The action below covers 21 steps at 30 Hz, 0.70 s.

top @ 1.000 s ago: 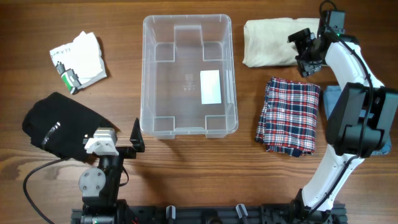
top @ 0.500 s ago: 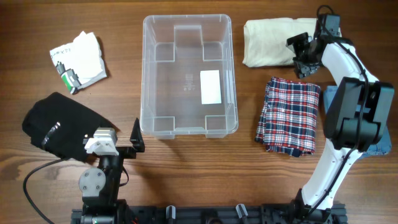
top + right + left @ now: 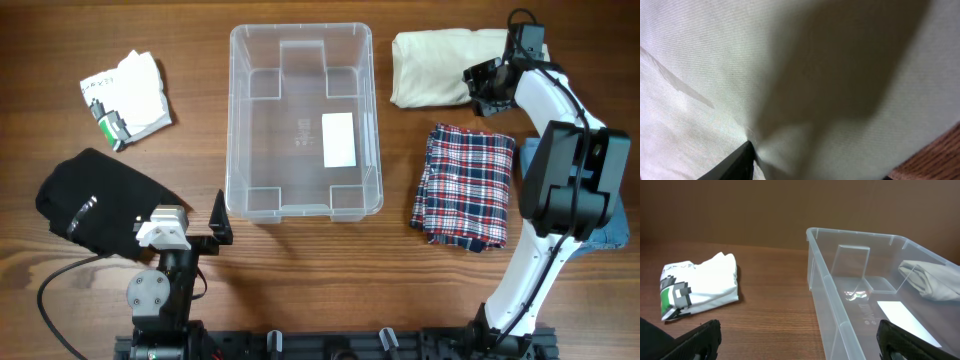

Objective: Pack container
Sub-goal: 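Grasp the cream cloth edge with the right gripper and lift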

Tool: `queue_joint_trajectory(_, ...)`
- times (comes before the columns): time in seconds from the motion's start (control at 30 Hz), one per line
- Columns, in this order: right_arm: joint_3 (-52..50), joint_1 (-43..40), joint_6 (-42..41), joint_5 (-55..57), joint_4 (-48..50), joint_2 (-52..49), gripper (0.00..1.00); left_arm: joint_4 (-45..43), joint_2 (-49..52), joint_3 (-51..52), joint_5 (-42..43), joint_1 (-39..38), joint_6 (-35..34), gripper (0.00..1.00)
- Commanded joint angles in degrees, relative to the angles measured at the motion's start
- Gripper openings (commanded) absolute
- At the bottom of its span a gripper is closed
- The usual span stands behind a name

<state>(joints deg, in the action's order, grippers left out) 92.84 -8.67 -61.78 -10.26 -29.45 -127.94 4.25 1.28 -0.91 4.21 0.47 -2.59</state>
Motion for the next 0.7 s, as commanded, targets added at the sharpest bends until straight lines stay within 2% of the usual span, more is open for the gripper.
queue_joint_trajectory(0.0,0.42,0.35,-0.33,0.33,0.46,-2.03,0.43,0.04,-0.04,0.37,0.26,0.15,0.87,1.00)
queue_joint_trajectory(0.17,0.44,0.35,0.35,0.33,0.59,-1.66,0.33,0.04,-0.04,0.37,0.26,0.15,0.87,1.00)
queue_joint_trajectory(0.47,0.48,0.35,6.29,-0.83,2.97,0.74,0.27,0.04,-0.04,0.37,0.26,0.15,0.87,1.00)
queue_joint_trajectory(0.67,0.52,0.39,10.93,-0.81,4.85,4.50,0.05,0.04,-0.04,0.37,0.26,0.15,0.87,1.00)
